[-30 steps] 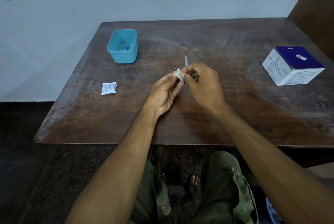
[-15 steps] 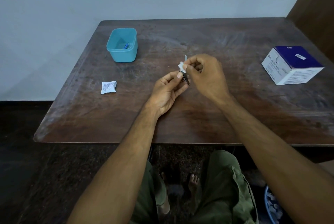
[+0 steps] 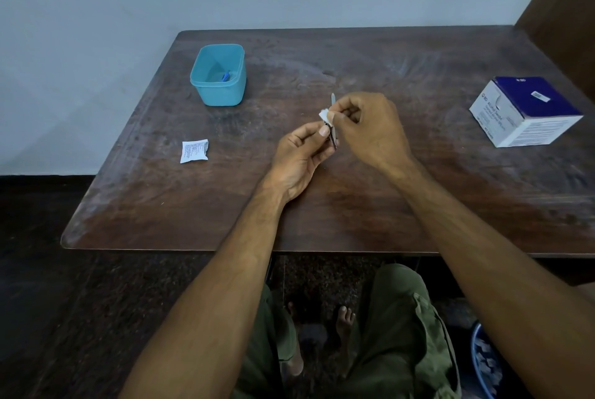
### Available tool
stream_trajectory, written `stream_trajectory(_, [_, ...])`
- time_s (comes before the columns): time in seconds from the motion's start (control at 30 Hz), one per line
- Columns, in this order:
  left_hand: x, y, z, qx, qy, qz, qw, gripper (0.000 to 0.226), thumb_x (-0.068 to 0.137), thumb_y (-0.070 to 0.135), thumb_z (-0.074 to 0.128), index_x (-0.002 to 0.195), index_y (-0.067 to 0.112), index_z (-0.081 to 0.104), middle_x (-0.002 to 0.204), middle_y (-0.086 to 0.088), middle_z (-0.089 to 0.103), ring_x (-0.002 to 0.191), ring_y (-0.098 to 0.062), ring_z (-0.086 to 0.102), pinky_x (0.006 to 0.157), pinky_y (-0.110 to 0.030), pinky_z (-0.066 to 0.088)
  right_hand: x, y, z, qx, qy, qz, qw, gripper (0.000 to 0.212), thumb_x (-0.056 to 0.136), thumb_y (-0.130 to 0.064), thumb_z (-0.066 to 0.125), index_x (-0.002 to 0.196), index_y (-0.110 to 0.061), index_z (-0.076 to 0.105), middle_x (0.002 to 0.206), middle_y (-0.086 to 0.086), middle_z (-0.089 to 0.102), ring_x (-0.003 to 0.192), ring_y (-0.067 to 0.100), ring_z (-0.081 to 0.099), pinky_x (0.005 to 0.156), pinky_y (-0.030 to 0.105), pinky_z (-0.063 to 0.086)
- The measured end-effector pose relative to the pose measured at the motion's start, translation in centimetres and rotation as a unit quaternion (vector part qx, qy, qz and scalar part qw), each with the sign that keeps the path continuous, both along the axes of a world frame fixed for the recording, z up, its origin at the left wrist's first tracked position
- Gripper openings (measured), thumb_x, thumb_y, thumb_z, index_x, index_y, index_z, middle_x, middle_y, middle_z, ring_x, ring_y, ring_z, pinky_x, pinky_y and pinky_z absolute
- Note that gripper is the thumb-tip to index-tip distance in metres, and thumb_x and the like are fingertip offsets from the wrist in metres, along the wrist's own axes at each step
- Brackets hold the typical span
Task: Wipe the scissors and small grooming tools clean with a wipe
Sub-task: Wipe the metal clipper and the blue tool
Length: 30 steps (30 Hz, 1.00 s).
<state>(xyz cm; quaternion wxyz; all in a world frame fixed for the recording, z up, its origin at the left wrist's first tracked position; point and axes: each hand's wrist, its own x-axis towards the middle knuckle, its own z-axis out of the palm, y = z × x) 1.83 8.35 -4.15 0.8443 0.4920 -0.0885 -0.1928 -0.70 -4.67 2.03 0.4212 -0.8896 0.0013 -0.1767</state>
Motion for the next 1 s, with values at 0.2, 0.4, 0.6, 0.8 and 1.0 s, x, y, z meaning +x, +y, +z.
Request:
stream_trajectory(0.2, [-0.1, -0.2, 0.3, -0.019, 0.022, 0.032, 0.999, 0.013, 0.096, 0.008, 0.052, 0.096, 0.008, 0.065, 0.081, -0.001, 0.070, 0.076, -0.008, 0.066, 0.075, -0.019, 0.055, 0.1, -1.0, -1.5, 0.124, 0.019, -0.047, 0.991, 0.006, 0.086, -0.019, 0.070, 0.081, -0.018, 0.072, 0.074, -0.010, 0.070, 0.066, -0.001, 0.061, 0.067, 0.016, 0.049])
stream_trajectory(0.4, [0.1, -0.2, 0.4, -0.070, 0.055, 0.054, 0.995, 0.014, 0.097, 0.006, 0.050, 0.094, 0.009, 0.064, 0.085, 0.002, 0.074, 0.083, -0.006, 0.070, 0.074, -0.020, 0.056, -1.2, 0.3, -2.8, 0.136, -0.005, -0.025, 0.990, 0.006, 0.085, -0.021, 0.071, 0.080, -0.021, 0.072, 0.078, -0.009, 0.072, 0.075, 0.009, 0.067, 0.070, 0.022, 0.052])
stream_trajectory(0.6, [0.0, 0.0, 0.5, -0.083, 0.057, 0.062, 0.993, 0.015, 0.096, 0.005, 0.051, 0.093, 0.007, 0.065, 0.082, 0.001, 0.073, 0.080, -0.008, 0.070, 0.072, -0.021, 0.056, -2.1, 0.5, -3.8, 0.106, -0.008, -0.037, 0.994, 0.004, 0.086, -0.021, 0.069, 0.083, -0.021, 0.071, 0.079, -0.012, 0.070, 0.073, 0.004, 0.064, 0.069, 0.019, 0.050])
stream_trajectory(0.8, [-0.1, -0.1, 0.4, -0.064, 0.037, 0.037, 0.997, 0.015, 0.097, 0.005, 0.050, 0.099, 0.006, 0.065, 0.093, 0.001, 0.074, 0.090, -0.008, 0.069, 0.076, -0.018, 0.054, -1.2, 1.0, -2.1, 0.135, -0.032, -0.030, 0.990, 0.007, 0.085, -0.023, 0.069, 0.079, -0.027, 0.070, 0.075, -0.012, 0.072, 0.071, 0.004, 0.069, 0.069, 0.023, 0.056])
stream_trajectory(1.0, [-0.1, -0.2, 0.5, -0.072, 0.059, 0.073, 0.993, 0.013, 0.095, 0.005, 0.053, 0.092, 0.007, 0.065, 0.084, -0.001, 0.071, 0.081, -0.009, 0.070, 0.073, -0.020, 0.056, -2.3, 0.8, -3.6, 0.101, -0.026, -0.047, 0.993, 0.006, 0.086, -0.023, 0.070, 0.080, -0.022, 0.071, 0.074, -0.020, 0.068, 0.072, -0.002, 0.064, 0.066, 0.010, 0.046])
